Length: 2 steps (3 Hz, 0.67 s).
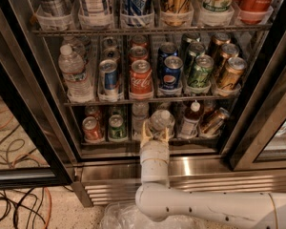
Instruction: Pick water bottle from bottom shelf of fridge
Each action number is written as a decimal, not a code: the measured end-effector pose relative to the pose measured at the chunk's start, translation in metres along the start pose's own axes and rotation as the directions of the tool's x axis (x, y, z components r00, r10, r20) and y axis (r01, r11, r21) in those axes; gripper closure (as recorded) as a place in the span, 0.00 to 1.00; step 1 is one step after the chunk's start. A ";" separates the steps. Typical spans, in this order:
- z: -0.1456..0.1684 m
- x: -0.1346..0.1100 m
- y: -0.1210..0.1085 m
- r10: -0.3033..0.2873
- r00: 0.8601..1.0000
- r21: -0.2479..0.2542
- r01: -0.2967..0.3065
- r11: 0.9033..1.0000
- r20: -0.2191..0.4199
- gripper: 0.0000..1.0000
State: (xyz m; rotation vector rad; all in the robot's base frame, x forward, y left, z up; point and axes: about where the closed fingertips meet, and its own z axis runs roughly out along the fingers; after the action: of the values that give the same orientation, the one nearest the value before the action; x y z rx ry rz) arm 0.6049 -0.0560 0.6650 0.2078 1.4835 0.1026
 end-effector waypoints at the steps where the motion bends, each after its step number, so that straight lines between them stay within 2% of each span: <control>1: -0.019 -0.018 -0.003 0.008 1.000 -0.039 -0.008 0.999 -0.014 1.00; 2: -0.035 -0.047 -0.013 0.048 0.998 -0.101 -0.051 0.994 -0.032 1.00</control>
Offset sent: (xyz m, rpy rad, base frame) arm -0.0709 0.0017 0.0623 0.1016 0.0660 0.3820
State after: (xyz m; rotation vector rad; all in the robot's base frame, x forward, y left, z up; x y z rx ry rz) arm 0.5653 -0.0749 0.7062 0.1612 1.4985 0.2219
